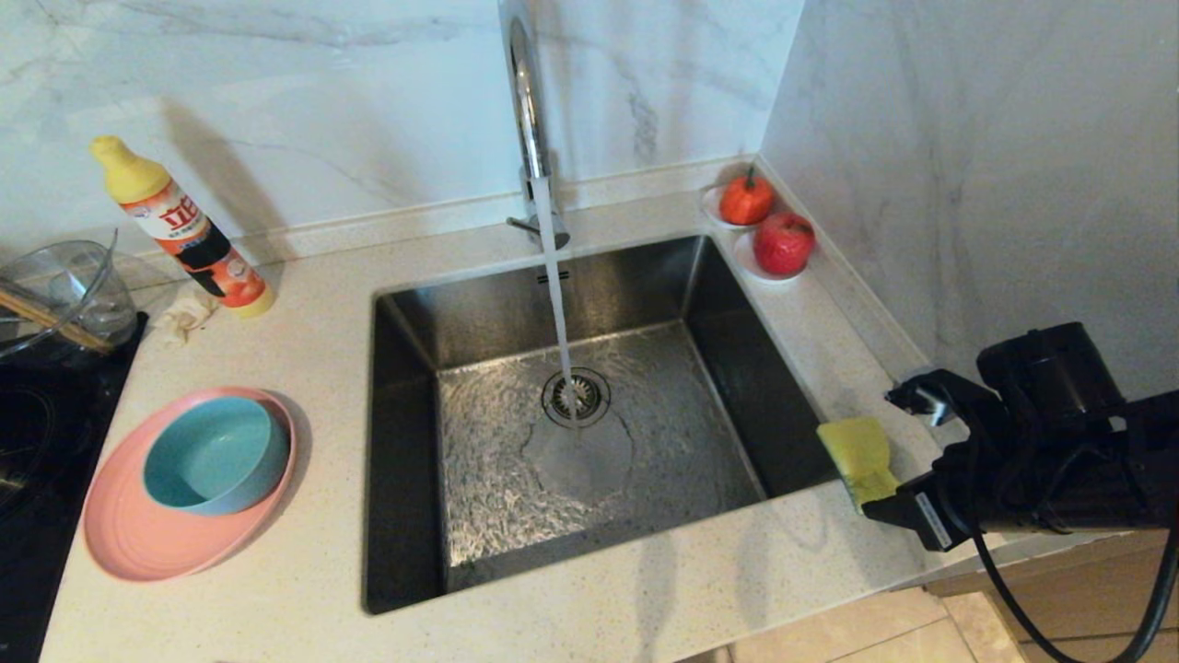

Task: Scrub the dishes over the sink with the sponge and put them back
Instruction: Pick up a bowl and the sponge

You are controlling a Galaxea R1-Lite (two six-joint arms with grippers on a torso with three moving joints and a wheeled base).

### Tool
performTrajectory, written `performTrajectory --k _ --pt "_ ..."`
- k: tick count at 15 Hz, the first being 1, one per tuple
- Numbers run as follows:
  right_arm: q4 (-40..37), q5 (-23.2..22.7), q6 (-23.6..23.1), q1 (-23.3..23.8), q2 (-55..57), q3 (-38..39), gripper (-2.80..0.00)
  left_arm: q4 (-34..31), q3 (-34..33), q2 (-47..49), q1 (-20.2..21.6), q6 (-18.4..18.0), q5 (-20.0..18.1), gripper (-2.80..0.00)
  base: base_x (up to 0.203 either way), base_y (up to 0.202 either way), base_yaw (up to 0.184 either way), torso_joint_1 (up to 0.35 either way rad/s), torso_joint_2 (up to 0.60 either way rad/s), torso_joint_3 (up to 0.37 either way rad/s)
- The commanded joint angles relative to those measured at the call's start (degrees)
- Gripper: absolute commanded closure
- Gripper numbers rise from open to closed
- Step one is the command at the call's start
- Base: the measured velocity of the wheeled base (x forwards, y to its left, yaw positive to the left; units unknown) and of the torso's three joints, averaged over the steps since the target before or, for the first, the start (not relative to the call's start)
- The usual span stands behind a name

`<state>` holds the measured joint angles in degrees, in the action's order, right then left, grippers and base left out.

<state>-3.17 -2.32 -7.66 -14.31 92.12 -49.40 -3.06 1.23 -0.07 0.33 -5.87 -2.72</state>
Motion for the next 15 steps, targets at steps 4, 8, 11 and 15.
performTrajectory --k 4,8,11,15 --pt "0.27 0.03 0.01 0.24 0.7 0.18 0.0 -0.02 0.0 -0.01 0.02 -0.04 -0.01 0.0 0.0 0.0 0.0 0.0 0.0 0.0" --pt "0.27 0.03 0.01 0.24 0.25 -0.59 0.0 -0.02 0.0 -0.01 0.02 -0.1 -0.01 0.0 0.0 0.0 0.0 0.0 0.0 0.0" --pt "-0.08 0.12 -0.33 1.46 -0.35 -1.39 0.0 -0.02 0.0 -0.01 0.02 -0.02 -0.01 0.0 0.0 0.0 0.0 0.0 0.0 0.0" --pt "0.15 -0.24 -0.38 2.09 -3.21 -2.45 0.0 -0.02 0.0 -0.01 0.02 -0.02 -0.01 0.0 0.0 0.0 0.0 0.0 0.0 0.0"
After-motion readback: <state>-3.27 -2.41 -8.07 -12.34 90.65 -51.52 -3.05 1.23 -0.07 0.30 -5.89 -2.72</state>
